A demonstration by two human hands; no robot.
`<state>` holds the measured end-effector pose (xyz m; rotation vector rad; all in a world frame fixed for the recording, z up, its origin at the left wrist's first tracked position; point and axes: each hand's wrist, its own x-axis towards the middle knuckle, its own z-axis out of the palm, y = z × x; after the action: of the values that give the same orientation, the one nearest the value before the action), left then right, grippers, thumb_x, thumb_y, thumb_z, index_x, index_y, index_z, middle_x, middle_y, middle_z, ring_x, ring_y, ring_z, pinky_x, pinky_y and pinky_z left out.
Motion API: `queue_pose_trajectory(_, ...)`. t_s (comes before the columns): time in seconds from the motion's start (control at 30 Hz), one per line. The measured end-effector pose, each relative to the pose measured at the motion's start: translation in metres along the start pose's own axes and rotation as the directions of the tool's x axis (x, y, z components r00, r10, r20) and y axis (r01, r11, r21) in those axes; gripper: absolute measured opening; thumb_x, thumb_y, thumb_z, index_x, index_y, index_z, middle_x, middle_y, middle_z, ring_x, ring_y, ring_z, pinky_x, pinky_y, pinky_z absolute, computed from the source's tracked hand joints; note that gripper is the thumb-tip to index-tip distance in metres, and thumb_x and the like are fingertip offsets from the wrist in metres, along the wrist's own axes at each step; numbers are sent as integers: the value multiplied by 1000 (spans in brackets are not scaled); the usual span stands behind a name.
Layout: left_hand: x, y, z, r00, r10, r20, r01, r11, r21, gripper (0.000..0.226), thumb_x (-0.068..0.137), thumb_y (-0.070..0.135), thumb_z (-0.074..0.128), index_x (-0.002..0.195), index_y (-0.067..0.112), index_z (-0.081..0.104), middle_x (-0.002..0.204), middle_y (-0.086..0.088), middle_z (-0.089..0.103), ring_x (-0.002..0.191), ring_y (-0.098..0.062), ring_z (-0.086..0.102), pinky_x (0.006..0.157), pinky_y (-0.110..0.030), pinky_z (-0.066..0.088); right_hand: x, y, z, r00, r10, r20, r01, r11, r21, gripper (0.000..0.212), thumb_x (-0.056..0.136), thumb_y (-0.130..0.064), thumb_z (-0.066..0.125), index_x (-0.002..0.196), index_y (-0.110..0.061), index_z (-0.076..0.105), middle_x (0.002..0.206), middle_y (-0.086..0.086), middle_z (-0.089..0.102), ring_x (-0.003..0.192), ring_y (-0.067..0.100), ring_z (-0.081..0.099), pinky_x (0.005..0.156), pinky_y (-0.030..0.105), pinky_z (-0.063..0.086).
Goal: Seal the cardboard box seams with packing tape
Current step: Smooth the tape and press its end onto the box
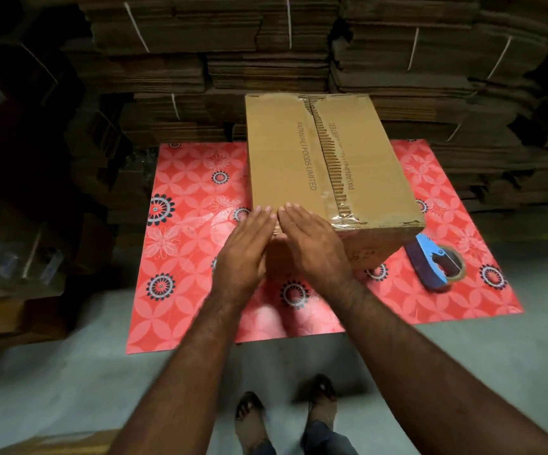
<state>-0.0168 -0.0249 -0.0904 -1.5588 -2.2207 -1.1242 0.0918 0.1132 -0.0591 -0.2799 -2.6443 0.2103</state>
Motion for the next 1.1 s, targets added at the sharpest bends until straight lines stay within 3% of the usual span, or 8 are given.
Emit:
queue_pose_trajectory(0.13,-1,-2,-5,998,65,7,-66,997,47,55,87,-13,49,140,0,53,150,-15,48,144,-27,40,116,-49,35,-12,14,3,991,-30,-133,23,998,-56,35,100,-21,53,130,-8,64,136,8,62,128,23,56,102,38,44)
queue_pose_trajectory(0.3,-1,4,-13,997,54,46,-59,992,109,53,87,-3,49,140,1,54,149,-14,49,143,-27,41,121,-45,27,-23,25,-4,995,0,-98,-6,998,-63,48,88,-26,74,131,-8,63,136,10,62,128,24,56,106,40,43)
queue_pose_trajectory(0.43,14,33,-8,1000,26,-8,-25,994,107,37,98,13,54,133,3,62,142,-12,57,137,-26,50,118,-46,31,-17,26,-15,987,64,-145,-67,998,-15,42,102,-35,54,129,-5,63,137,12,61,131,25,54,111,41,39)
queue_pose_trajectory(0.57,21,29,8,997,73,28,-77,982,174,38,92,10,62,129,6,65,137,-10,62,132,-27,55,114,-50,37,-23,34,-8,981,50,-186,-65,995,-73,45,107,-31,35,129,-5,64,135,11,62,129,26,56,109,41,40)
queue_pose_trajectory(0.73,10,16,10,988,135,80,-151,959,241,53,90,0,67,141,8,55,148,-8,53,140,-27,46,118,-50,28,-33,45,-4,983,-28,-183,0,989,-151,35,104,-25,52,135,-13,61,140,4,59,133,21,51,112,37,33)
queue_pose_trajectory(0.87,11,22,1,986,128,107,-153,947,281,64,81,1,74,142,6,53,149,-9,51,141,-28,44,120,-50,24,-38,47,-11,976,-22,-218,-8,991,-133,37,101,-32,58,130,-9,64,136,7,62,130,22,54,110,39,39)
queue_pose_trajectory(1.0,26,61,15,994,112,21,-114,973,203,36,96,11,54,130,4,64,138,-12,61,132,-27,55,117,-48,32,-38,55,-21,959,26,-281,-73,985,-156,37,106,-31,46,128,-7,65,135,8,63,130,24,55,109,42,41)
queue_pose_trajectory(1.1,33,69,35,1000,7,12,-9,986,168,35,91,6,63,125,5,67,132,-12,65,126,-26,60,115,-42,36,-38,65,-19,965,41,-257,-82,985,-153,38,103,-24,43,129,-6,64,135,10,63,129,25,56,108,43,41)
